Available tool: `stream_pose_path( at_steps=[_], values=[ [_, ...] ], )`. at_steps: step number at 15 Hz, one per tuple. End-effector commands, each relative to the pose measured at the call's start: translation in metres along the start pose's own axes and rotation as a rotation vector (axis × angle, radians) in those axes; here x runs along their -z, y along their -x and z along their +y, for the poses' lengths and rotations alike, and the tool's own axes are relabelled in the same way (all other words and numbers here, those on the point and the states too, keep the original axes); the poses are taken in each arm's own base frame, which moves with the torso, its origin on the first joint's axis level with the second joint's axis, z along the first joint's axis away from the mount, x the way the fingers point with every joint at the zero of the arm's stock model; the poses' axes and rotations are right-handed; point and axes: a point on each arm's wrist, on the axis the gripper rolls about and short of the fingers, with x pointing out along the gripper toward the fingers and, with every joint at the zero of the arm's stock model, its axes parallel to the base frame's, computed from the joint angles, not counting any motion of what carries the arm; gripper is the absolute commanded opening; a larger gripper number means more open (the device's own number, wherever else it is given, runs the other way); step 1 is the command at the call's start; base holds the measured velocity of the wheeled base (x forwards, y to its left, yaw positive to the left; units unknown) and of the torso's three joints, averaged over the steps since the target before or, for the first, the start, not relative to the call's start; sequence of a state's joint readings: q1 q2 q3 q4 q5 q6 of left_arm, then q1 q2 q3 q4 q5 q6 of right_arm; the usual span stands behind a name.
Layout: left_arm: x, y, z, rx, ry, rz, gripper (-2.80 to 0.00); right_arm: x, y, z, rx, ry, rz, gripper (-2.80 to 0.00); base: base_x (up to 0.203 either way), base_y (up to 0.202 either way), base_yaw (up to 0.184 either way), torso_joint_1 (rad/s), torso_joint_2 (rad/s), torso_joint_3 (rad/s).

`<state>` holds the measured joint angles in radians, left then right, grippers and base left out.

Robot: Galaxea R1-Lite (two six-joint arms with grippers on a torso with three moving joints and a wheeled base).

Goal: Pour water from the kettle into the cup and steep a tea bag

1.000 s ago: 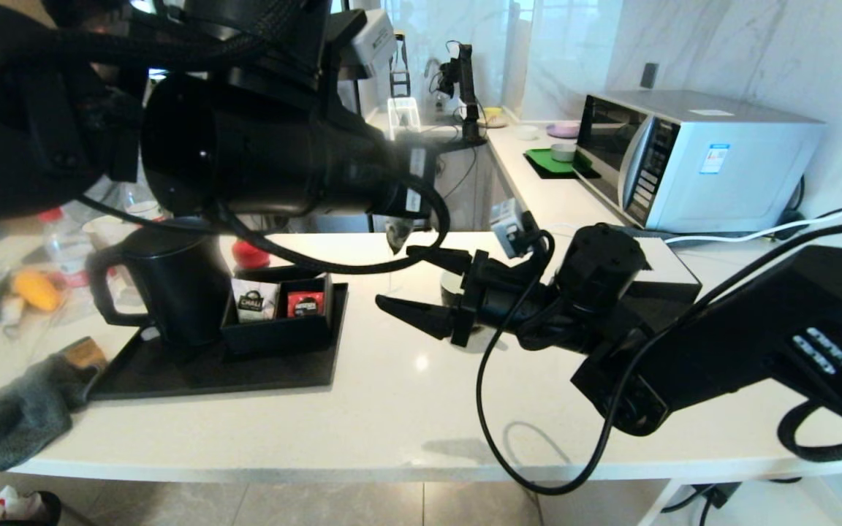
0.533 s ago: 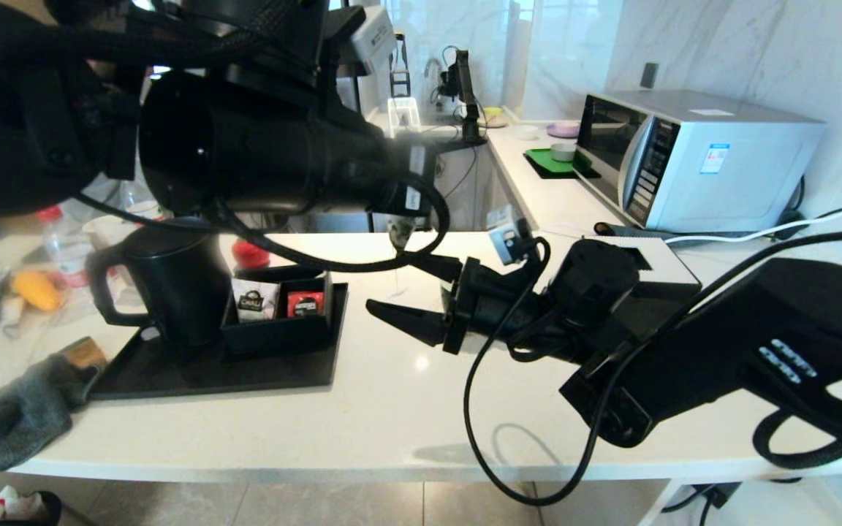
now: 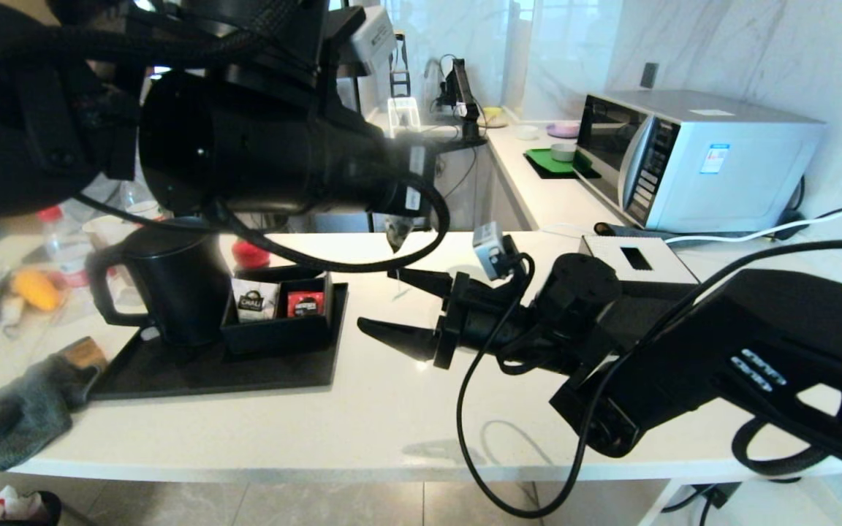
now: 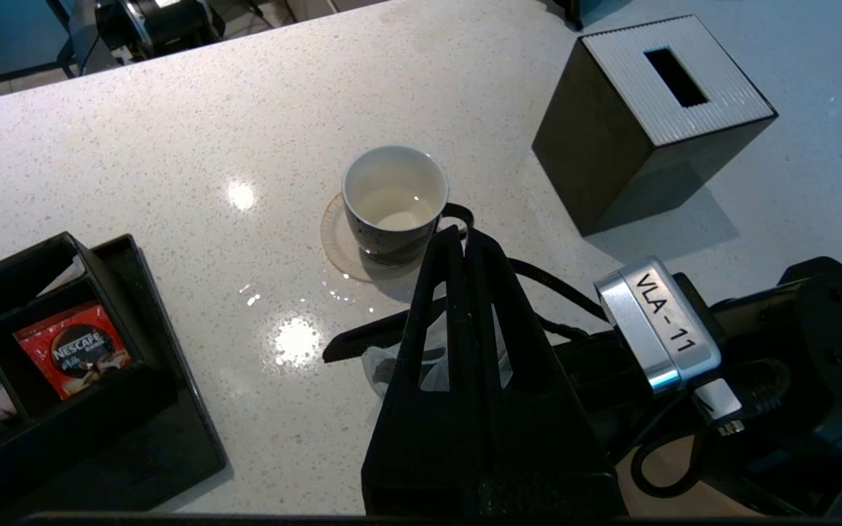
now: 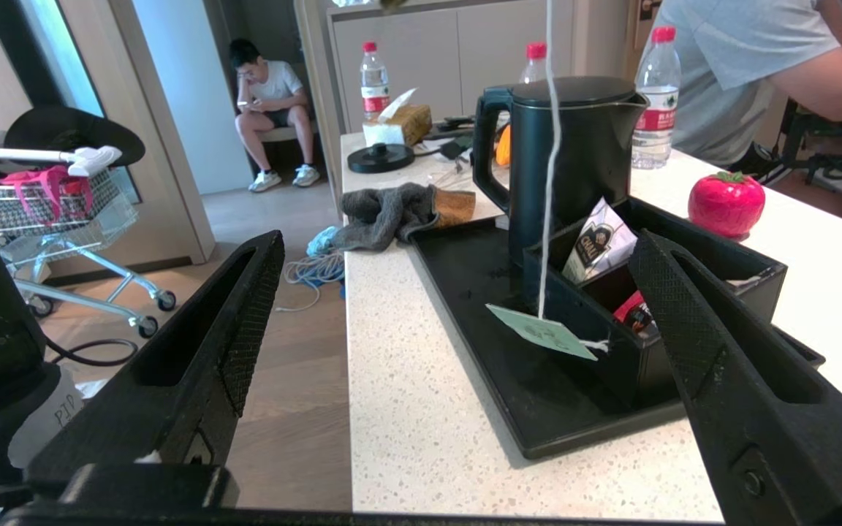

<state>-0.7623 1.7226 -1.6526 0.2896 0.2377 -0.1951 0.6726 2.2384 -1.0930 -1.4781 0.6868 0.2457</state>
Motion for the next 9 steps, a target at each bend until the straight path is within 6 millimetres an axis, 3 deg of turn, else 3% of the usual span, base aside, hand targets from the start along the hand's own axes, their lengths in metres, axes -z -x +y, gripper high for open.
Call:
stream_pose_path(
  at_steps=[1, 9],
  values=[
    [0.0007, -0.0012, -0.0001, -0.002, 0.000, 0.004, -2.80, 0.0033, -0.0006, -0.0007, -0.005, 0.000, -0.001, 0.00, 0.000, 0.000, 0.000, 0.000, 0.00, 0.000],
    [0.0011, -0.0013, -0.0001, -0.001, 0.001, 0.007, -2.80, 0.0081, -0.0011, -0.0016, -0.006, -0.001, 0.000, 0.00, 0.000, 0.000, 0.000, 0.000, 0.00, 0.000]
  ],
)
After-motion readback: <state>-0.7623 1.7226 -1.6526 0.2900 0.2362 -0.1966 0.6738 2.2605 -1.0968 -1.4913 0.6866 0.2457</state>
